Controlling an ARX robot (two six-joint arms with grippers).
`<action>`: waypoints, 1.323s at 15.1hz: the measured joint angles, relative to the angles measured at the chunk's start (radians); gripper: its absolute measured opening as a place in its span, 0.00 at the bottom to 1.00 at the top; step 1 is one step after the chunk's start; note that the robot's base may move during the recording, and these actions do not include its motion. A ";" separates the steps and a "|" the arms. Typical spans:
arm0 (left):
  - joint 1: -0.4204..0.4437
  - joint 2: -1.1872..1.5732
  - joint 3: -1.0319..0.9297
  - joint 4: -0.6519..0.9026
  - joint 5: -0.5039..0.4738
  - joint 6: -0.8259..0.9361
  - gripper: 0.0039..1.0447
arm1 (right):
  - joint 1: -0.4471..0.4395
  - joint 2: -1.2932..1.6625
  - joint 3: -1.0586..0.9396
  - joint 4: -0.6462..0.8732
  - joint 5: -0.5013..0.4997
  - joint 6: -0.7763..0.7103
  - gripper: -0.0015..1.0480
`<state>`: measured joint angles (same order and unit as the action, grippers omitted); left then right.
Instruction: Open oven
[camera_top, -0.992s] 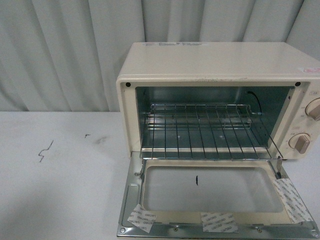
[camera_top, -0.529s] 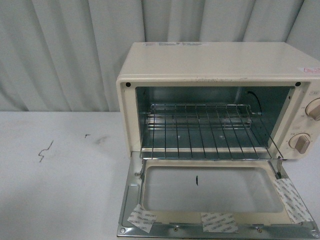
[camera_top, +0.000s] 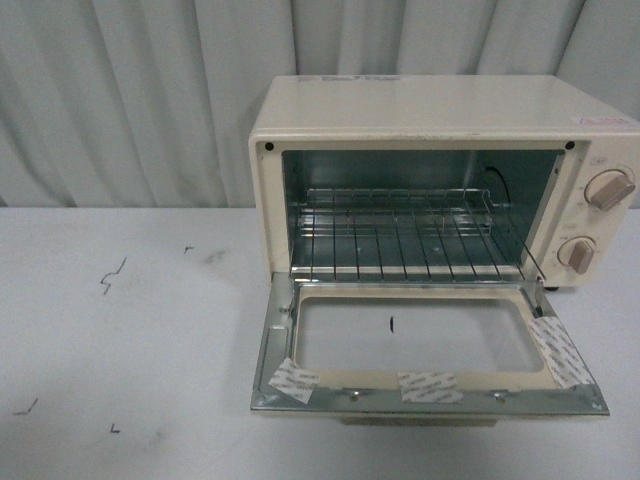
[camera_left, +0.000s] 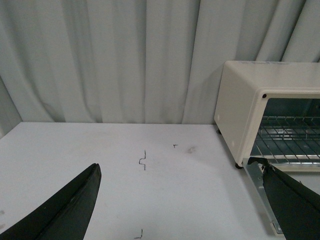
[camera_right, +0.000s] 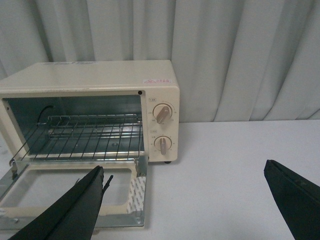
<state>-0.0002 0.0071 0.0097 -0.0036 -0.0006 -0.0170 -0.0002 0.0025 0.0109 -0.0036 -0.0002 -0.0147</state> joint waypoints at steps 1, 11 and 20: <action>0.000 0.000 0.000 0.001 0.000 0.000 0.94 | 0.000 0.000 0.000 0.001 0.000 0.000 0.94; 0.000 0.000 0.000 0.000 0.000 0.000 0.94 | 0.000 0.001 0.000 0.000 0.000 0.000 0.94; 0.000 0.000 0.000 0.001 0.000 0.000 0.94 | 0.000 0.000 0.000 0.000 0.000 0.000 0.94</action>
<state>-0.0002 0.0071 0.0097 -0.0029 -0.0002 -0.0170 -0.0002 0.0025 0.0109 -0.0032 -0.0002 -0.0147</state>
